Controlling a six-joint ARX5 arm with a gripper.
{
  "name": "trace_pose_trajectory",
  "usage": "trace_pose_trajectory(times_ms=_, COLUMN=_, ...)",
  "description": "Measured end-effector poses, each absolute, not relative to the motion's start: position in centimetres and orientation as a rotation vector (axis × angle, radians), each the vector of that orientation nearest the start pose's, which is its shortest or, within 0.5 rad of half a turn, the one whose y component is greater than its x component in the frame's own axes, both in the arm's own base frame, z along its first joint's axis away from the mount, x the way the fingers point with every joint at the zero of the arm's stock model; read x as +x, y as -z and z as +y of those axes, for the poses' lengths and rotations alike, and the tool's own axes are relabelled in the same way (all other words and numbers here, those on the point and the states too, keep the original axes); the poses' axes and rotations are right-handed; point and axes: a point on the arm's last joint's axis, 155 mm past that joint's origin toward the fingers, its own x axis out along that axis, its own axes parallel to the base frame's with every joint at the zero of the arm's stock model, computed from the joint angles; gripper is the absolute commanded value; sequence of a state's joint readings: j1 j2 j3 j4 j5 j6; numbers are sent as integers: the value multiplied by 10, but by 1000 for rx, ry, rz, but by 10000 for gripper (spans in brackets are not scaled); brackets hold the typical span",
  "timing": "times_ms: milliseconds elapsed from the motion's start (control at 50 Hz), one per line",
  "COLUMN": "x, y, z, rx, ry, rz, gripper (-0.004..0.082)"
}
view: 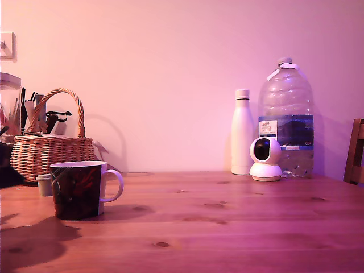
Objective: Pick up the coffee capsules from the table one by one and drop them inside the nearest coffee cup
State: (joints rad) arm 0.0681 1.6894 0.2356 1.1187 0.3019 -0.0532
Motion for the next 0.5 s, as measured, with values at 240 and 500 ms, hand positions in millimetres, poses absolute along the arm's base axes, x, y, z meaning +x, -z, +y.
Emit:
trace_pose_trajectory(times_ms=240, x=369, y=-47, z=-11, rx=-121, ry=169, rz=335, gripper=589)
trace_pose_trajectory(times_ms=500, x=369, y=-47, z=-10, rx=-128, ry=160, rz=335, gripper=589)
